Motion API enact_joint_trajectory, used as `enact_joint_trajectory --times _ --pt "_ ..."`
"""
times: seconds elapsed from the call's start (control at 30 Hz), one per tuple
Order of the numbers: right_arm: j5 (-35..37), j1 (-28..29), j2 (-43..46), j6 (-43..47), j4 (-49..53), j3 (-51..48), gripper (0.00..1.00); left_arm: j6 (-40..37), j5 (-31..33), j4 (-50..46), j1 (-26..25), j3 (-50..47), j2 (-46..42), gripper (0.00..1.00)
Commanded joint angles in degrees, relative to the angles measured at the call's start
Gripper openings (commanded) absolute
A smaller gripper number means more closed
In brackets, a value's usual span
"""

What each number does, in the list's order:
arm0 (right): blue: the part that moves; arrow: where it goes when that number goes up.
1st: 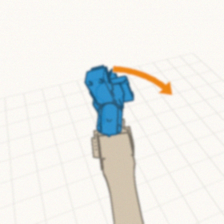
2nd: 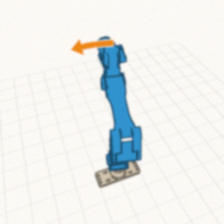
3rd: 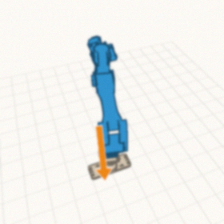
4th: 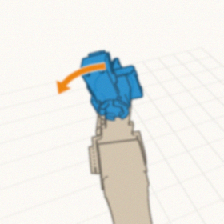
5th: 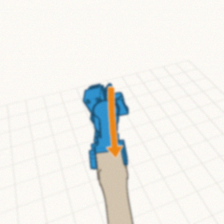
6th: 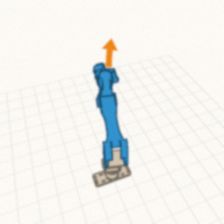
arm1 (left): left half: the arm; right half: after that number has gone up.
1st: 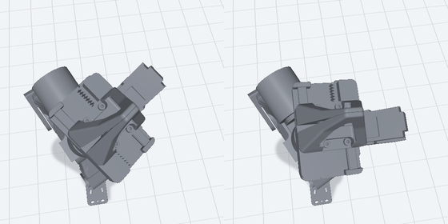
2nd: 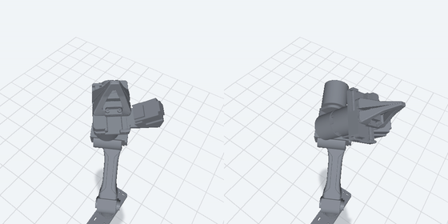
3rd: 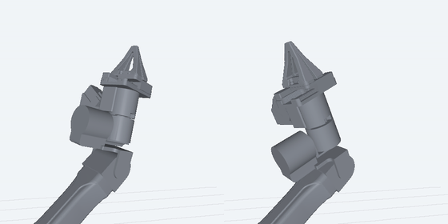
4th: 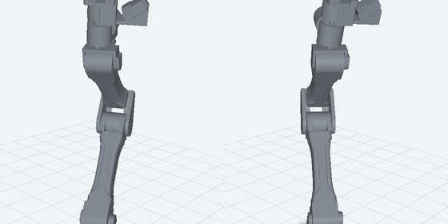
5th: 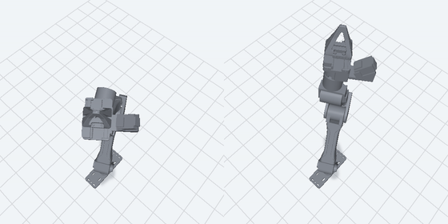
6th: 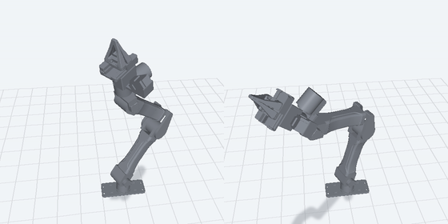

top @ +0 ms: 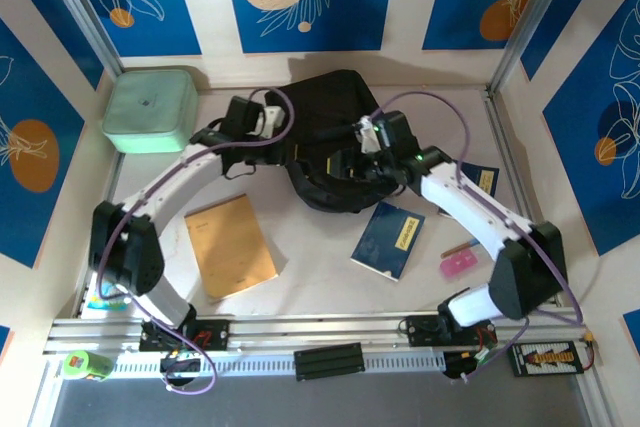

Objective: Pack books, pencil case, and school supplies into a backpack

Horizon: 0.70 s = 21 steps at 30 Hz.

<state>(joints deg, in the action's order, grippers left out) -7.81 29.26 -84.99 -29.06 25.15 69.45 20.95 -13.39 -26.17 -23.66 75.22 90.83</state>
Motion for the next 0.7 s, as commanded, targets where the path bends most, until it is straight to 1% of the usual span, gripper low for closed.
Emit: enact_joint_trajectory --times 0.0,0.07,0.13,0.17,0.27,0.3,0.37,0.43,0.53,0.67 --pt "1.02 2.99 -6.87 8.79 5.59 7.59 0.57 10.29 0.57 5.81 3.09 -6.34 -5.74 0.61" --pt "4.59 3.35 -10.92 5.94 8.19 11.78 0.58 12.53 0.66 6.58 4.61 -10.42 -8.52 0.66" --pt "6.97 3.09 -13.43 0.95 9.64 14.1 0.61 13.52 1.2 6.44 5.16 -13.02 -10.53 0.71" --pt "7.07 3.01 -14.3 -1.61 9.7 14.39 0.62 14.12 1.43 6.23 5.21 -14.18 -11.53 0.73" --pt "6.7 3.0 -16.23 -6.38 8.93 14.57 0.64 15.52 0.38 7.23 5.27 -16.91 -13.08 0.74" --pt "6.54 3.02 -16.83 -6.94 8.86 14.84 0.64 16.0 0.08 7.56 5.29 -17.47 -13.29 0.74" --pt "8.58 3.03 -18.12 -8.45 10.17 15.92 0.64 16.7 -0.7 8.45 5.26 -18.49 -13.33 0.75" --pt "7.29 2.59 -18.71 -8.56 8.89 16.03 0.63 17.16 -1.47 9.01 5.28 -18.79 -12.91 0.75" --pt "2.04 1.99 -20.19 -8.43 5.83 16.43 0.6 17.61 -2.69 9.9 5.29 -18.97 -11.93 0.74" --pt "0.54 2.26 -22.1 -8.97 5.53 17.78 0.48 17.72 -3.11 10.7 5.24 -18.88 -11.25 0.74"
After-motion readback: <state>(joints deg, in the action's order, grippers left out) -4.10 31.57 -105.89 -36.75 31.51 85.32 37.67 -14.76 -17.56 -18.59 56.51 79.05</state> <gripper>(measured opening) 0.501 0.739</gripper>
